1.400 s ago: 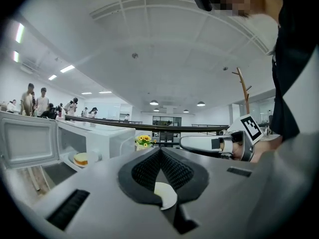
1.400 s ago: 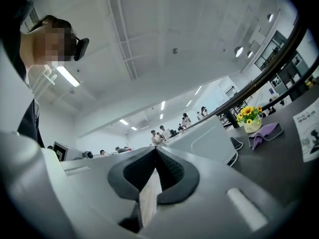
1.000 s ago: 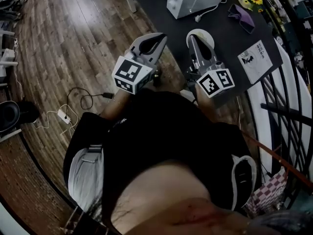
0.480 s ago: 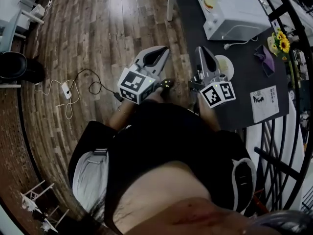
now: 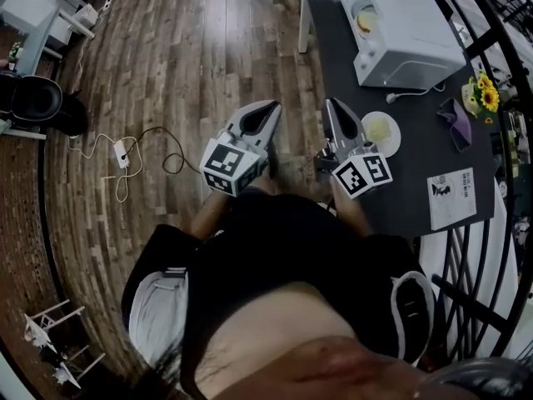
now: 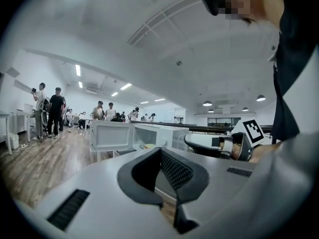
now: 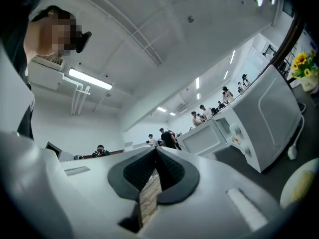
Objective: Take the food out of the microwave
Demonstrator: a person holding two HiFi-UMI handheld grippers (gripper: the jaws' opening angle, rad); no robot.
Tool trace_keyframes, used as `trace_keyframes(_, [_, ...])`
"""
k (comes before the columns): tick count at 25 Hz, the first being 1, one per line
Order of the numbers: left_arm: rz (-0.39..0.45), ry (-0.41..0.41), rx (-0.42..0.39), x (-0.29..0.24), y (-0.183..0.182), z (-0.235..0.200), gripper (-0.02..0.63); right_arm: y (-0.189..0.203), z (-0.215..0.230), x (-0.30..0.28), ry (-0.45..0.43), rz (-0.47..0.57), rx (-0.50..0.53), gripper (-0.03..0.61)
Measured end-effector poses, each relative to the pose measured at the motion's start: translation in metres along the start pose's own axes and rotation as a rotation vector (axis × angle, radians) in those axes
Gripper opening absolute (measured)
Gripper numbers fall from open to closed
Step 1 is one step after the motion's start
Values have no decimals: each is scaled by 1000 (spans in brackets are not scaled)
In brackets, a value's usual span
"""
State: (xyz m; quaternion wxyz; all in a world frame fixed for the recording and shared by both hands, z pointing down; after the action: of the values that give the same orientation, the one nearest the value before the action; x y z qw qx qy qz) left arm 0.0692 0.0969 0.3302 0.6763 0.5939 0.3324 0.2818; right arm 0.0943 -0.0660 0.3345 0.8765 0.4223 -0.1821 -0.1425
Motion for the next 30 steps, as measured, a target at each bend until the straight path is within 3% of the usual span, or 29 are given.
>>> trace_keyframes(14, [31,11,25,0,-2,-38,8,14,-14,-32,4,-34,0,1])
trace_keyframes(30, [2,39,9,32,22,-169,8,84,-53,-153,38,-69,-13,0])
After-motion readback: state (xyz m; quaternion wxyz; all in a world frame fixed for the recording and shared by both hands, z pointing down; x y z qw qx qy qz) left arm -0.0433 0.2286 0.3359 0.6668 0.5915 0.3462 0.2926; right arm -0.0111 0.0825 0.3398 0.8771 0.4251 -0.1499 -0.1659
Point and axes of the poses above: the fingertips, and each gripper's own axes: x backward along the fingers, z to its right, y out of its underside, the point moved 5 cm from there along x, backward along the fingers, and after that the axes turned 10 degrees about -x, right-handed, at the moved point
